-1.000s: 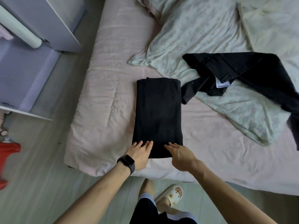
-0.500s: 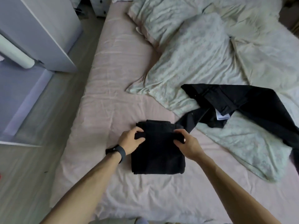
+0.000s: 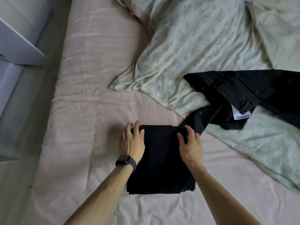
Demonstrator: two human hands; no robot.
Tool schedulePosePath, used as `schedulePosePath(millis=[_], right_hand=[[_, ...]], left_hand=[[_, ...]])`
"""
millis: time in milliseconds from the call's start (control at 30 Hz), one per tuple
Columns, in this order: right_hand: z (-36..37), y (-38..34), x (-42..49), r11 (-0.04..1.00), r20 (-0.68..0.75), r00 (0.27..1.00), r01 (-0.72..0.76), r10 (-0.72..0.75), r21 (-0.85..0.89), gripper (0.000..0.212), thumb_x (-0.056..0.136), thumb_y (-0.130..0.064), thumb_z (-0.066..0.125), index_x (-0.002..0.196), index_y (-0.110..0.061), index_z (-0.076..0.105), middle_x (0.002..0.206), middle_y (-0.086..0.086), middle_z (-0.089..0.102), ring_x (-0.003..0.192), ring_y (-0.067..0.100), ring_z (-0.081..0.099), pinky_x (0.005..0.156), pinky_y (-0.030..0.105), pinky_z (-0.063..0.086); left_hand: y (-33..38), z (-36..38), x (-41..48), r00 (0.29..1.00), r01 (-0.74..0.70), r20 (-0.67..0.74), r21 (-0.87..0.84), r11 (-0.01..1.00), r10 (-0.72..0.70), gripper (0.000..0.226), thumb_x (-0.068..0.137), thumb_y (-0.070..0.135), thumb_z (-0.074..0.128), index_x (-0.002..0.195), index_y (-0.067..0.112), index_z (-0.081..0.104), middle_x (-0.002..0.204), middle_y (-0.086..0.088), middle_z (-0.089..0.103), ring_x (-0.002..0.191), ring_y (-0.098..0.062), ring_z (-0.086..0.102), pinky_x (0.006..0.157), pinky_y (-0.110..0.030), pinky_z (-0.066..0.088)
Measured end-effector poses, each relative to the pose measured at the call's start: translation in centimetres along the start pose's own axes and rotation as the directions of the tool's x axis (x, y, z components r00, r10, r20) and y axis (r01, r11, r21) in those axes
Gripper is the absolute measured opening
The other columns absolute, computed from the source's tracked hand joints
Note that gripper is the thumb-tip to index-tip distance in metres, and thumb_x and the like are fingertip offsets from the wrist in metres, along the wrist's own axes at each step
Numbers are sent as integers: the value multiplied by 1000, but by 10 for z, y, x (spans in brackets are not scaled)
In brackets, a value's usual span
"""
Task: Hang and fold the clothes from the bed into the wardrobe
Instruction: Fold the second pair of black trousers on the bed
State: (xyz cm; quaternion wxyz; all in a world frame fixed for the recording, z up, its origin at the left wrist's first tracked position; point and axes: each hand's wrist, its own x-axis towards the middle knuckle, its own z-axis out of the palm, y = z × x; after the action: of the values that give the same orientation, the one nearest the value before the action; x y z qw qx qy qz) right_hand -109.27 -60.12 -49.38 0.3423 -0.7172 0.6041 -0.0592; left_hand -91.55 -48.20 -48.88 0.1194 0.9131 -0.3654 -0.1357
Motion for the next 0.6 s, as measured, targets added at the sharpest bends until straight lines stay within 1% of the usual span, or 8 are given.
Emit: schedulePosePath(millis=[67,100,133,200,267,300,367,600], right_hand=[[2,2,-9,983,-164,976,118,-140,-140,52,100,-42,55,148,-27,44,143,4,46,124,27,50,97,44,47],[5,5,-18,958,-216,947,193,-239,-212,52,100,-39,56,149,-27,44,151,5,41,130,28,47,102,45,43],[9,10,-30,919,-228,910,280,-347,-279,53,101,-38,54,151,-27,43,158,6,35,138,28,41,107,45,38],[23,22,-55,812,-94,858,436,-505,-388,56,102,-37,44,156,-32,33,166,5,20,151,26,24,117,47,25],[40,35,-63,772,75,872,465,-483,-433,59,101,-41,37,158,-37,22,169,3,9,155,24,10,119,54,20],[45,37,-60,786,98,891,439,-443,-435,59,101,-43,35,159,-38,20,169,3,6,156,23,6,119,57,19],[56,40,-48,822,106,922,380,-371,-424,60,102,-46,32,159,-39,17,169,2,3,156,22,2,120,58,17],[69,47,-42,848,129,931,365,-343,-383,61,102,-47,35,159,-41,15,169,0,-4,155,19,-6,121,60,11]], left_hand=[[3,11,-26,978,-183,-90,57,981,188,54,102,41,45,151,20,40,154,-11,38,134,-31,43,104,-51,39],[3,19,-43,956,-280,-64,82,956,286,58,101,45,41,155,25,32,161,-9,28,145,-29,32,115,-52,28],[2,27,-59,938,-342,-24,101,934,346,61,101,49,37,157,29,26,165,-5,20,151,-27,21,120,-54,17],[-5,42,-73,938,-345,23,127,930,345,63,100,53,35,158,35,20,168,-1,10,154,-27,10,121,-57,9],[-13,57,-63,948,-317,62,153,936,312,66,97,56,37,158,40,16,168,2,6,154,-27,6,120,-60,9],[-16,61,-55,944,-328,80,169,929,319,67,96,58,37,157,43,13,168,4,4,154,-26,4,119,-62,9],[-22,74,-42,941,-337,93,184,923,325,68,95,60,35,157,46,11,168,7,2,155,-24,1,117,-63,6],[-26,93,-39,944,-329,80,184,926,319,72,93,62,38,157,44,11,168,6,1,155,-22,0,117,-62,3]])
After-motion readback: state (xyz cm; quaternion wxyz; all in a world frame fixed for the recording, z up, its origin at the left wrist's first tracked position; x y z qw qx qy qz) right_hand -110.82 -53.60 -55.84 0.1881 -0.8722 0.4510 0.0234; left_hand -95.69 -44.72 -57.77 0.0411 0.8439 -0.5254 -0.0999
